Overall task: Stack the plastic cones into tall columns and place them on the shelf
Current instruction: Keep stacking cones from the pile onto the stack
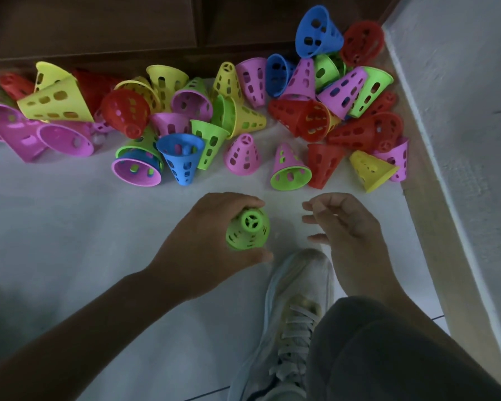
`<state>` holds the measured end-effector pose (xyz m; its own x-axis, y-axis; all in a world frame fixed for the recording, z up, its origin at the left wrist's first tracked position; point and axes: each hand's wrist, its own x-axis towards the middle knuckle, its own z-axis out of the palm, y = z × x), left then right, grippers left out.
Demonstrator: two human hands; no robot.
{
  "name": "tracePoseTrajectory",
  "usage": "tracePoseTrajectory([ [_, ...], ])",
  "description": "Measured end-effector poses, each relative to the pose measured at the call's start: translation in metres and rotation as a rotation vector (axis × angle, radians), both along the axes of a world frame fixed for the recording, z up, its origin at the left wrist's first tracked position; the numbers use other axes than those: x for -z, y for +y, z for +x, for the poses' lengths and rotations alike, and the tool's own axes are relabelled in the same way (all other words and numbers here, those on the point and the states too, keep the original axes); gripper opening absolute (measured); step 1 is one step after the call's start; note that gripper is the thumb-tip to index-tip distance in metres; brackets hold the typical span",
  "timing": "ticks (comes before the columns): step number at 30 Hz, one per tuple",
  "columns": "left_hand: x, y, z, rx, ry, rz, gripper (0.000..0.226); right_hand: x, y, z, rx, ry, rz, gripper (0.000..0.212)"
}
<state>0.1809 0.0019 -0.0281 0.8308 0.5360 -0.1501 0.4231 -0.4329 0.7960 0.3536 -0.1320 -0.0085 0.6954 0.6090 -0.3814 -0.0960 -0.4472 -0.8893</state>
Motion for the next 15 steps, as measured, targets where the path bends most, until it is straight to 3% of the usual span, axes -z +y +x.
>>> tracePoseTrajectory([
  [2, -0.006, 0.004, -0.002, 0.014, -0.017, -0.016, 0.08, 0.005, 0.003, 0.006, -0.047, -0.091, -0.03, 0.007],
  [7, -0.022, 0.028, -0.003, 0.043, -0.047, -0.038, 0.073, 0.017, 0.018, 0.021, -0.121, -0.205, -0.082, 0.029],
  [11, -0.031, 0.045, 0.007, 0.011, -0.092, -0.047, 0.053, 0.025, 0.027, 0.027, -0.249, -0.581, -0.106, 0.054],
  [15, -0.03, 0.061, 0.027, -0.001, -0.114, 0.007, 0.05, 0.034, 0.034, 0.037, -0.328, -0.822, -0.181, 0.058],
])
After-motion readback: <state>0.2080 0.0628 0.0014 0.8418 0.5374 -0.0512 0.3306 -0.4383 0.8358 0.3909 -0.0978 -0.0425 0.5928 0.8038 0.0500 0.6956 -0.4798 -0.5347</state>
